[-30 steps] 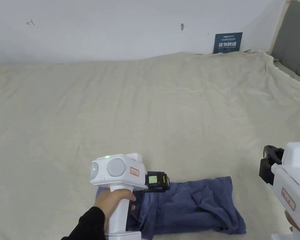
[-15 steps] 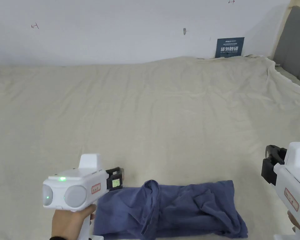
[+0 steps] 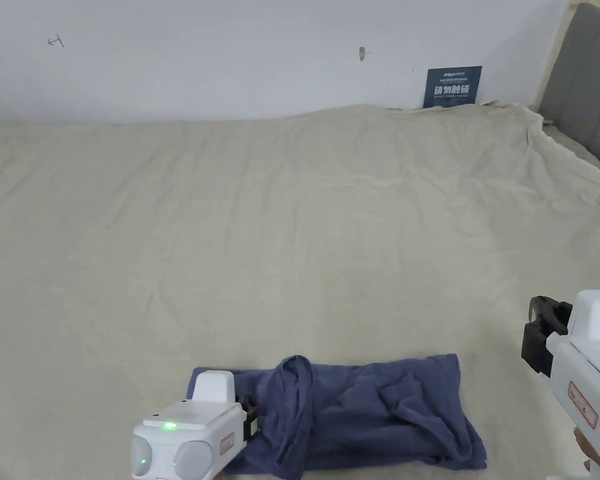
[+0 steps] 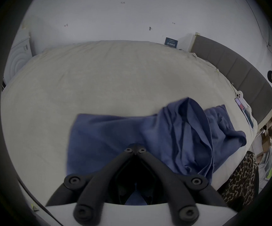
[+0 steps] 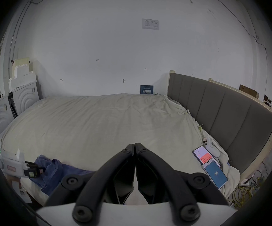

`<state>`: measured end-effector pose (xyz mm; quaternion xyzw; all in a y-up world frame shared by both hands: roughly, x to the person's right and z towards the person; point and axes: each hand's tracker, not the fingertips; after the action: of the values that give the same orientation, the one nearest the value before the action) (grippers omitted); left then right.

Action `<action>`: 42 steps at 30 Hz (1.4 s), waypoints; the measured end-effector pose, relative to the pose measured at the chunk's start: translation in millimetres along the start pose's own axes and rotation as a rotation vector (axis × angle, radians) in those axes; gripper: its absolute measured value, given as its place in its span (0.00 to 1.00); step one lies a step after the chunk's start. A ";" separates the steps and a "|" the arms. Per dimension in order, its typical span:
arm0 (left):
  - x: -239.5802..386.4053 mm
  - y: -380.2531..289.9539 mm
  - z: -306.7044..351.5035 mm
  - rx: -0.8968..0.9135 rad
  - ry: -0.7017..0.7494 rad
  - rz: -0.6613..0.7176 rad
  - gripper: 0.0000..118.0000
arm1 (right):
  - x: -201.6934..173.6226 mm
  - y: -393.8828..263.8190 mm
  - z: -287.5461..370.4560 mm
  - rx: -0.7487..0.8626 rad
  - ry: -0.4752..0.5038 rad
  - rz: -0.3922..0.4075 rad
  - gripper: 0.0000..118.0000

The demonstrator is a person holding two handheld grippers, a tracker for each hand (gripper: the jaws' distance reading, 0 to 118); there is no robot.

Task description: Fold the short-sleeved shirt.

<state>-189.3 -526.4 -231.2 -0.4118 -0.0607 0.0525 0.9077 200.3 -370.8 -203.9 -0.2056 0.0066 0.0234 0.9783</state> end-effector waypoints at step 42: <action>-91.2 72.1 70.1 -0.116 -0.250 0.178 0.41 | -9.4 9.4 2.0 -0.006 0.001 0.015 0.00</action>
<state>-293.4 -440.4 -245.8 -0.4577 -0.1394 0.1801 0.8595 190.5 -361.8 -205.6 -0.2086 0.0088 0.0304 0.9775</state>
